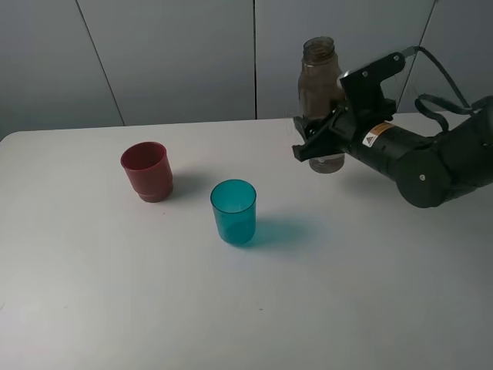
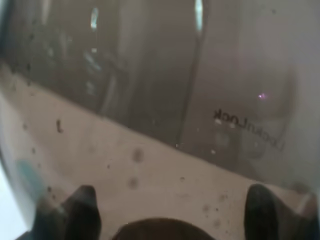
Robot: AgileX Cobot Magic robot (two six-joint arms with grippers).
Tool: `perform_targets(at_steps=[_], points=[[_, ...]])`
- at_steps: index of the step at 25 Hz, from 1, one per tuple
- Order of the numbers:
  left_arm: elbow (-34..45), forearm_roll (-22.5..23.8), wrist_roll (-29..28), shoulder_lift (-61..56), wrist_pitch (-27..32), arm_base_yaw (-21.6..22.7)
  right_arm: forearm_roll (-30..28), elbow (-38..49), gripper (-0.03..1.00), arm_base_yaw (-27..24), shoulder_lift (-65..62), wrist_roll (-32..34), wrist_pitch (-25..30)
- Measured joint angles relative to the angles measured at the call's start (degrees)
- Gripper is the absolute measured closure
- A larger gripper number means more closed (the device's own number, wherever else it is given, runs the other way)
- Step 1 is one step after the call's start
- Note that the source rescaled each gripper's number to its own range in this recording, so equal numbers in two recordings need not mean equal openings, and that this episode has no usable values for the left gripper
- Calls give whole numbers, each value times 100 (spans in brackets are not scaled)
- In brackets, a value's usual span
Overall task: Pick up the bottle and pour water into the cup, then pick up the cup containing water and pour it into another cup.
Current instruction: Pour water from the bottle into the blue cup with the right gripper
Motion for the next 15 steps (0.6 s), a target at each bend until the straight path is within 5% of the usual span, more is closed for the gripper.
perform_targets(at_steps=[5, 15], points=[[0, 0, 0, 0, 0, 0, 174, 0, 92, 398, 0, -996, 64], [0, 0, 0, 0, 0, 0, 224, 0, 92, 418, 0, -3387, 141]])
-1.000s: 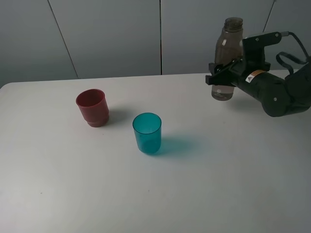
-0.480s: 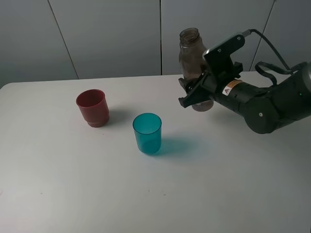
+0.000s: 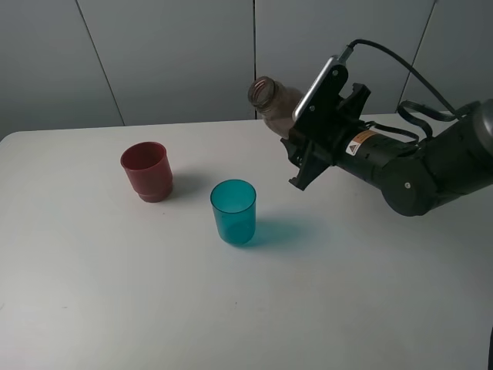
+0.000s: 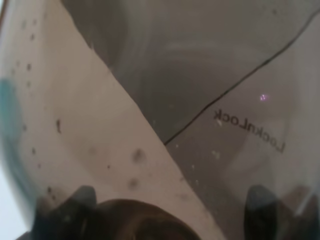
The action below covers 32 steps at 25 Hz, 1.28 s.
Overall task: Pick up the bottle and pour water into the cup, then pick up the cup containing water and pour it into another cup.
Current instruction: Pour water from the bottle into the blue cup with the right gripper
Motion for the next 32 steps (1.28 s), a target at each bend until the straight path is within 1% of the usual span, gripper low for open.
perform_targets(at_steps=[2, 4, 8, 11, 15, 17, 24, 28, 32], points=[[0, 0, 0, 0, 0, 0, 14, 0, 92, 23, 0, -235, 0], [0, 0, 0, 0, 0, 0, 25, 0, 92, 63, 0, -327, 10], [0, 0, 0, 0, 0, 0, 25, 0, 92, 155, 0, -743, 247], [0, 0, 0, 0, 0, 0, 25, 0, 92, 201, 0, -1386, 411], [0, 0, 0, 0, 0, 0, 25, 0, 92, 214, 0, -2061, 585], [0, 0, 0, 0, 0, 0, 38, 0, 92, 226, 0, -2303, 599], [0, 0, 0, 0, 0, 0, 453, 0, 92, 226, 0, -3150, 599], [0, 0, 0, 0, 0, 0, 466, 0, 92, 226, 0, -3546, 599], [0, 0, 0, 0, 0, 0, 466, -34, 92, 226, 0, -3770, 599]])
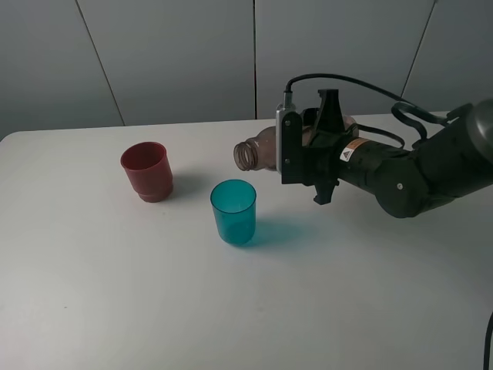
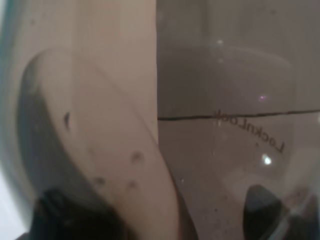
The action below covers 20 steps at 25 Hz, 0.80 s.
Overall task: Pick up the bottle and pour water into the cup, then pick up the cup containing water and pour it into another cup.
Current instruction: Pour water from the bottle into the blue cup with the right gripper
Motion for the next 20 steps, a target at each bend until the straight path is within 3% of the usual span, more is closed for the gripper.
perform_targets(at_steps=[20], points=[[0, 0, 0, 0, 0, 0, 0, -78, 92, 0, 0, -1175, 0]])
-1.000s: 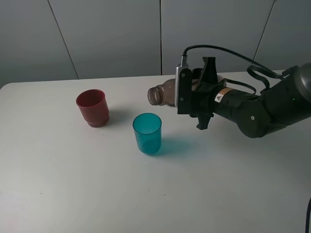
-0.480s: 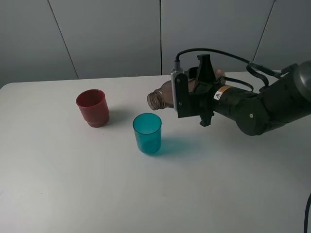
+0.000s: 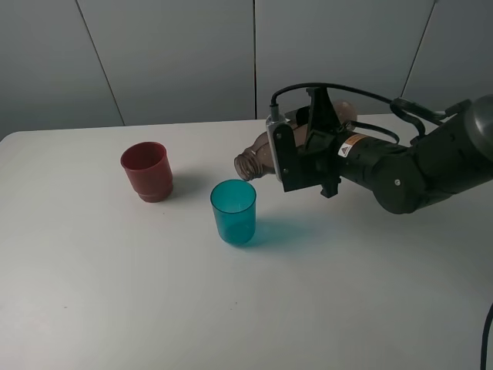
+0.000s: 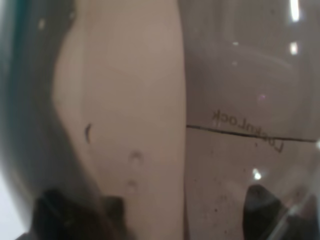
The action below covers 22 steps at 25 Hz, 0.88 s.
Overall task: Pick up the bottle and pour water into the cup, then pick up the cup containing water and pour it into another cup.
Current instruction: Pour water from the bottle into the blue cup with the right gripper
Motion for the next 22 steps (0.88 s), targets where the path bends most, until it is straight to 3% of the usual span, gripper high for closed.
perform_targets(at_steps=[22], points=[[0, 0, 0, 0, 0, 0, 11, -227, 92, 0, 0, -375, 0]])
